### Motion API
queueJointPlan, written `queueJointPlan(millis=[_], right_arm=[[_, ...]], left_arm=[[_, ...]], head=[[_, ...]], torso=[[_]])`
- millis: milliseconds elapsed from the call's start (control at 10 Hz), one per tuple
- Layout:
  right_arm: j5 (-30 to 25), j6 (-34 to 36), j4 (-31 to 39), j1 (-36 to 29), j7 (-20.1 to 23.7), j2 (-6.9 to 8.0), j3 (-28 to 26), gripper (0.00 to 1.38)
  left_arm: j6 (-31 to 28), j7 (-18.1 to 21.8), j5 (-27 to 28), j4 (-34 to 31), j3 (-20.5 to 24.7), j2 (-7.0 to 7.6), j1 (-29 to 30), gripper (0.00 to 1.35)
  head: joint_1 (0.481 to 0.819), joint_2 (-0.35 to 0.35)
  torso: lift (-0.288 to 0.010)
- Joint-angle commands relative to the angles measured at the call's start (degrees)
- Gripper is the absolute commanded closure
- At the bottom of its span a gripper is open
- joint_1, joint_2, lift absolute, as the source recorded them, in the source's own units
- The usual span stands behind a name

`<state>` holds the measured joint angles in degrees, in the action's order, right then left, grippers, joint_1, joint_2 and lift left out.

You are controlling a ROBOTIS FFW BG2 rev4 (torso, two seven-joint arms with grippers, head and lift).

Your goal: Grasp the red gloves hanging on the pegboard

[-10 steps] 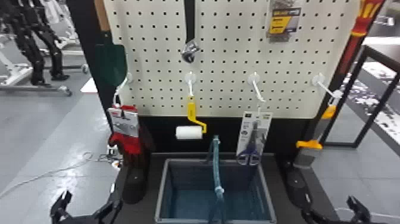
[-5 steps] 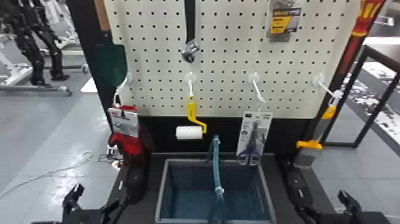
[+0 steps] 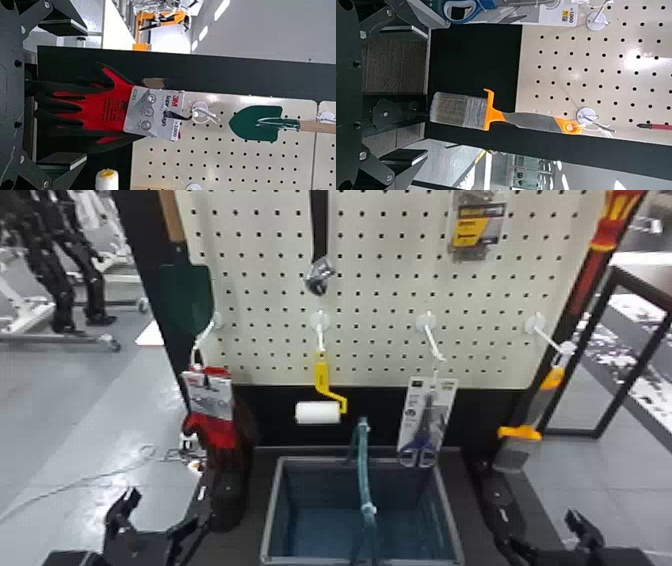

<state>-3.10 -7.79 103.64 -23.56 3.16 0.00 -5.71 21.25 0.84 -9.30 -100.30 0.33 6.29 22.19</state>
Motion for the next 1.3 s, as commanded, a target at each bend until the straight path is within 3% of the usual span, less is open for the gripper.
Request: queueJointPlan(millis=[0, 200, 400, 700, 900, 1200], right_arm=[[-0.2, -0.4, 0.0, 0.0, 0.0, 0.05, -0.1, 0.25], [-0.2, -0.7, -0.1, 0.0, 0.0, 0.05, -0.1, 0.25], [-0.2, -0.9, -0.2, 0.0, 0.0, 0.05, -0.1, 0.25], [-0.2, -1.4, -0.5, 0.3, 0.0, 0.05, -0.1, 0.25], [-0.6, -1.4, -0.7, 0.9, 1.1, 0.05, 0.0, 0.25], [-0.8, -1.4, -0.9, 1.2, 1.8, 0.05, 0.0, 0.25]], left_arm=[[-0.6, 1.9, -0.5, -0.1, 2.2, -0.93, -0.2, 0.18], [-1.8, 5.3, -4.1, -0.2, 7.5, -1.19, -0.1, 0.18], [-7.4, 14.9, -6.4, -0.2, 13.7, -1.54, -3.3, 0.18], [-14.4, 30.2, -6.4, 2.3, 22.3, -3.48, -9.6, 0.18], [-18.4, 37.8, -5.7, 5.0, 24.6, -2.42, -14.3, 0.18], [-19.5, 40.3, -7.9, 9.8, 24.6, 1.01, -17.3, 0.17]], head=[[0.549, 0.000], [0.549, 0.000], [0.549, 0.000], [0.549, 0.000], [0.549, 0.000], [0.549, 0.000]], torso=[[-0.100], [-0.100], [-0.100], [-0.100], [-0.100], [-0.100]])
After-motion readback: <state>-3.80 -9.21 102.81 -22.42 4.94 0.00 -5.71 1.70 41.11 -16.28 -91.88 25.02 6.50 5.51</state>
